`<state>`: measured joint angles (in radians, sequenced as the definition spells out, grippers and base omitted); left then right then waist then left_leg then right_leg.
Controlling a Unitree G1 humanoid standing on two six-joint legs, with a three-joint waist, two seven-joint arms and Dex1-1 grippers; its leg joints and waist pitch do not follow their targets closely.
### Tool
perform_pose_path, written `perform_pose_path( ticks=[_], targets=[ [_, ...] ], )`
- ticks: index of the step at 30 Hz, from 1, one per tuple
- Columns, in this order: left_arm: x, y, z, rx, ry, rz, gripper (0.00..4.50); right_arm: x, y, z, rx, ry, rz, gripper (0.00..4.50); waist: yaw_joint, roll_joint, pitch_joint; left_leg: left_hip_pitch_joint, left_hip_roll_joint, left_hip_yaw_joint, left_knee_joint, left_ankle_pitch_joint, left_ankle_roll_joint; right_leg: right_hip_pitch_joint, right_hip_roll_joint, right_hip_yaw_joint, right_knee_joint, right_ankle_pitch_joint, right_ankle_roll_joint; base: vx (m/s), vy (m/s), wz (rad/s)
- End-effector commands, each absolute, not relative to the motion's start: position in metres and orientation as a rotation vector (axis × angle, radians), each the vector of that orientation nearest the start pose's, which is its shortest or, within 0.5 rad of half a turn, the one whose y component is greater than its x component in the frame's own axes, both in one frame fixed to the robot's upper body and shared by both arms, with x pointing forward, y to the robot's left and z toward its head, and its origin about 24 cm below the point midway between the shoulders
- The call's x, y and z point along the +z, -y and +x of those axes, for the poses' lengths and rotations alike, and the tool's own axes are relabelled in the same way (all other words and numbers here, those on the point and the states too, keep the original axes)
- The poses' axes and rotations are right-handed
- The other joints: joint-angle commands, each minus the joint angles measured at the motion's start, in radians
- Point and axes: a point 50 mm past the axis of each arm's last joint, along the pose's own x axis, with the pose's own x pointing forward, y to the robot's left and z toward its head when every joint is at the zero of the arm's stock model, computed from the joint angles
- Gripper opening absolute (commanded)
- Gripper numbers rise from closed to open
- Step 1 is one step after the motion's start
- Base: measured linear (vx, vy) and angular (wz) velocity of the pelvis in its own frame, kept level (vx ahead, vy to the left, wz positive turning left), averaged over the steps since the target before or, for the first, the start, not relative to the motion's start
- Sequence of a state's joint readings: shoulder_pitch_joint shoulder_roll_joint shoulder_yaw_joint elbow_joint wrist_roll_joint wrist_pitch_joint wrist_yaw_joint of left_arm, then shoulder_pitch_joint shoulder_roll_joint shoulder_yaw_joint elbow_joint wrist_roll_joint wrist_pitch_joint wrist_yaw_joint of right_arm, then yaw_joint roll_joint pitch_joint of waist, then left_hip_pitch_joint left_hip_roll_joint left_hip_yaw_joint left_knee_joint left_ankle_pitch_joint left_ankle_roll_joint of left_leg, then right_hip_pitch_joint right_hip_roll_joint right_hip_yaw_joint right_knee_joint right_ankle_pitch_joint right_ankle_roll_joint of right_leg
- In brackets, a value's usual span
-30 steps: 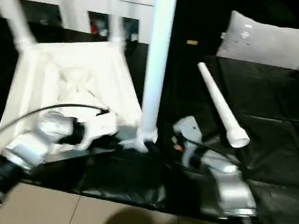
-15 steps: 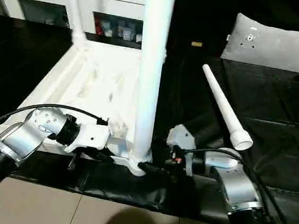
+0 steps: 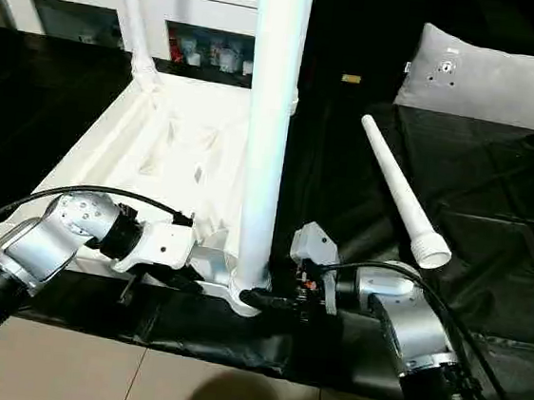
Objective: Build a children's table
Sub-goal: Rotate leg to tighten
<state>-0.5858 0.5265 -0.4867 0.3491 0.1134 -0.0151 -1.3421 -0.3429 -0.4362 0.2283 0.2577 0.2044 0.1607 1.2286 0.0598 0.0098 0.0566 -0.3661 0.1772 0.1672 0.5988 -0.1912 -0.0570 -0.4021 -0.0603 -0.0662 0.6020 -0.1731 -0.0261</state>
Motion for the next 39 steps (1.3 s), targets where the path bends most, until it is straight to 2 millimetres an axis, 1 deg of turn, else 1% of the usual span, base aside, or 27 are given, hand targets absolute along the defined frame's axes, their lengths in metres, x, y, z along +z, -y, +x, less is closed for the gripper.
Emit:
perform_pose_path(
  ticks=[1,3,6,7,8,9,10,11,12,13,14,15,16,17,18,19,20,23,24,25,27,28,30,32,34,36,39],
  targets=[
    [0.061,-0.119,0.284,-1.703,-0.468,0.847,0.0,0.056,0.139,0.272,1.393,-0.293,-0.151,2.73,-0.001,0.0,-0.07,0.007,0.052,-0.011,-0.067,-0.162,0.057,0.059,-0.079,0.05,-0.067,-0.208,-0.222,0.0,0.0,0.0],
    [0.061,-0.118,0.285,-1.656,-0.471,0.803,0.0,0.055,0.137,0.268,1.381,-0.29,-0.119,2.72,-0.002,0.003,-0.07,0.008,0.053,-0.01,-0.067,-0.163,0.054,0.059,-0.079,0.051,-0.066,-0.203,-0.224,0.0,0.0,0.0],
    [0.063,-0.112,0.287,-1.548,-0.468,0.69,0.0,0.051,0.13,0.264,1.315,-0.296,-0.04,2.72,-0.002,0.002,-0.068,0.007,0.053,-0.012,-0.069,-0.171,0.051,0.059,-0.08,0.051,-0.069,-0.218,-0.223,0.0,0.0,0.0],
    [0.064,-0.109,0.287,-1.512,-0.463,0.657,0.0,0.05,0.127,0.264,1.273,-0.299,-0.021,2.72,-0.003,0.002,-0.065,0.009,0.053,-0.012,-0.07,-0.181,0.049,0.056,-0.08,0.05,-0.072,-0.242,-0.22,0.0,0.0,0.0],
    [0.065,-0.106,0.288,-1.464,-0.462,0.619,0.0,0.047,0.122,0.265,1.22,-0.309,0.0,2.72,-0.005,0.004,-0.063,0.011,0.05,-0.013,-0.072,-0.211,0.041,0.054,-0.08,0.049,-0.078,-0.302,-0.208,0.0,0.0,0.0],
    [0.068,-0.097,0.29,-1.39,-0.451,0.565,0.0,0.041,0.114,0.27,1.116,-0.325,-0.003,2.7,-0.009,0.003,-0.059,0.011,0.051,-0.013,-0.075,-0.228,0.031,0.055,-0.079,0.048,-0.08,-0.338,-0.199,0.0,0.0,0.0],
    [0.068,-0.097,0.29,-1.383,-0.45,0.56,0.0,0.041,0.113,0.27,1.107,-0.326,-0.005,2.67,-0.015,0.003,-0.051,0.013,0.048,-0.014,-0.077,-0.27,0.015,0.047,-0.077,0.044,-0.09,-0.439,-0.171,0.0,0.0,0.0],
    [0.069,-0.094,0.291,-1.365,-0.446,0.547,0.0,0.04,0.111,0.272,1.083,-0.329,-0.01,2.67,-0.021,0.0,-0.051,0.02,0.041,-0.018,-0.074,-0.305,0.001,0.046,-0.083,0.041,-0.101,-0.538,-0.134,0.0,0.0,0.0],
    [0.069,-0.093,0.291,-1.357,-0.445,0.54,0.0,0.039,0.109,0.272,1.073,-0.329,-0.011,2.67,-0.021,0.0,-0.051,0.02,0.041,-0.018,-0.074,-0.305,0.001,0.046,-0.083,0.041,-0.101,-0.538,-0.134,0.0,0.0,0.0],
    [0.071,-0.085,0.293,-1.311,-0.434,0.507,0.0,0.036,0.103,0.277,1.011,-0.331,0.004,2.64,-0.038,0.001,-0.049,0.013,0.04,-0.026,-0.077,-0.337,-0.009,0.049,-0.083,0.035,-0.11,-0.611,-0.088,0.0,0.0,0.0],
    [0.073,-0.078,0.295,-1.268,-0.427,0.476,0.0,0.034,0.097,0.282,0.951,-0.336,0.022,2.64,-0.048,0.001,-0.048,0.016,0.038,-0.028,-0.075,-0.358,-0.008,0.043,-0.083,0.03,-0.118,-0.635,-0.075,0.0,0.0,0.0],
    [0.075,-0.07,0.298,-1.229,-0.424,0.443,0.0,0.032,0.093,0.288,0.881,-0.338,0.045,2.64,-0.061,0.003,-0.051,0.018,0.036,-0.031,-0.073,-0.366,-0.011,0.042,-0.085,0.026,-0.121,-0.629,-0.082,0.0,0.0,0.0],
    [0.076,-0.066,0.299,-1.213,-0.422,0.427,0.0,0.032,0.091,0.291,0.852,-0.338,0.056,2.64,-0.061,0.003,-0.051,0.018,0.036,-0.031,-0.073,-0.366,-0.011,0.042,-0.085,0.026,-0.121,-0.629,-0.082,0.0,0.0,0.0],
    [0.078,-0.055,0.301,-1.174,-0.418,0.389,0.0,0.032,0.085,0.298,0.767,-0.339,0.093,2.64,-0.074,0.001,-0.056,0.006,0.034,-0.034,-0.074,-0.346,0.0,0.05,-0.082,0.025,-0.119,-0.591,-0.082,0.0,0.0,0.0],
    [0.079,-0.045,0.304,-1.136,-0.406,0.375,0.0,0.031,0.081,0.304,0.696,-0.348,0.125,2.64,-0.078,0.002,-0.056,0.007,0.034,-0.032,-0.073,-0.345,0.005,0.047,-0.081,0.025,-0.12,-0.582,-0.086,0.0,0.0,0.0],
    [0.08,-0.042,0.305,-1.123,-0.405,0.373,0.0,0.032,0.08,0.305,0.676,-0.353,0.133,2.64,-0.083,-0.003,-0.057,0.006,0.031,-0.03,-0.07,-0.33,0.016,0.047,-0.081,0.025,-0.121,-0.567,-0.093,0.0,0.0,0.0],
    [0.082,-0.036,0.306,-1.091,-0.403,0.369,0.0,0.032,0.078,0.308,0.629,-0.367,0.15,2.64,-0.082,-0.001,-0.06,0.007,0.034,-0.029,-0.071,-0.308,0.023,0.047,-0.08,0.029,-0.119,-0.525,-0.105,0.0,0.0,0.0],
    [0.084,-0.029,0.308,-1.052,-0.386,0.378,0.0,0.031,0.074,0.309,0.624,-0.366,0.113,2.64,-0.076,0.0,-0.065,0.004,0.038,-0.022,-0.071,-0.258,0.047,0.05,-0.077,0.037,-0.107,-0.385,-0.148,0.0,0.0,0.0],
    [0.084,-0.028,0.309,-1.05,-0.384,0.382,0.0,0.03,0.074,0.309,0.619,-0.365,0.107,3.2,-0.073,0.003,-0.067,0.005,0.039,-0.019,-0.069,-0.244,0.054,0.049,-0.076,0.04,-0.103,-0.345,-0.166,0.0,0.0,0.0],
    [0.084,-0.028,0.31,-1.045,-0.381,0.388,0.0,0.03,0.075,0.309,0.61,-0.361,0.097,3.2,-0.071,0.002,-0.067,0.006,0.038,-0.018,-0.069,-0.241,0.056,0.049,-0.076,0.04,-0.103,-0.339,-0.171,0.0,0.0,0.0],
    [0.084,-0.027,0.31,-1.041,-0.379,0.395,0.0,0.029,0.078,0.309,0.591,-0.358,0.099,3.34,-0.066,0.002,-0.067,0.005,0.037,-0.016,-0.067,-0.224,0.063,0.052,-0.078,0.04,-0.101,-0.33,-0.178,0.0,0.0,0.0],
    [0.083,-0.03,0.311,-1.039,-0.385,0.407,0.0,0.028,0.08,0.31,0.571,-0.354,0.106,3.4,-0.062,0.008,-0.069,0.003,0.037,-0.017,-0.067,-0.209,0.065,0.054,-0.079,0.041,-0.1,-0.316,-0.181,0.0,0.0,0.0],
    [0.081,-0.035,0.311,-1.037,-0.391,0.43,0.0,0.028,0.085,0.31,0.557,-0.346,0.105,3.7,-0.058,0.007,-0.068,0.004,0.038,-0.015,-0.068,-0.2,0.066,0.054,-0.076,0.041,-0.099,-0.296,-0.185,0.0,0.0,0.0],
    [0.078,-0.043,0.312,-1.028,-0.403,0.454,0.0,0.029,0.091,0.309,0.551,-0.329,0.101,3.89,-0.05,0.01,-0.07,0.005,0.04,-0.016,-0.07,-0.203,0.061,0.055,-0.077,0.041,-0.098,-0.286,-0.185,0.0,0.0,0.0],
    [0.075,-0.049,0.313,-1.026,-0.41,0.476,0.0,0.032,0.096,0.308,0.555,-0.304,0.09,4.02,-0.05,0.01,-0.068,0.005,0.042,-0.016,-0.072,-0.212,0.058,0.055,-0.075,0.041,-0.096,-0.277,-0.189,0.0,0.0,0.0],
    [0.071,-0.059,0.313,-1.039,-0.421,0.504,0.0,0.035,0.109,0.306,0.562,-0.267,0.02,4.2,-0.048,0.011,-0.069,0.006,0.043,-0.016,-0.073,-0.212,0.057,0.055,-0.075,0.043,-0.095,-0.263,-0.187,0.0,0.0,0.0],
    [0.068,-0.067,0.311,-1.087,-0.423,0.531,0.0,0.042,0.121,0.304,0.597,-0.224,0.03,4.43,-0.044,0.01,-0.067,0.005,0.042,-0.016,-0.074,-0.228,0.058,0.057,-0.077,0.043,-0.098,-0.284,-0.185,0.0,0.0,0.0]
  ],
)
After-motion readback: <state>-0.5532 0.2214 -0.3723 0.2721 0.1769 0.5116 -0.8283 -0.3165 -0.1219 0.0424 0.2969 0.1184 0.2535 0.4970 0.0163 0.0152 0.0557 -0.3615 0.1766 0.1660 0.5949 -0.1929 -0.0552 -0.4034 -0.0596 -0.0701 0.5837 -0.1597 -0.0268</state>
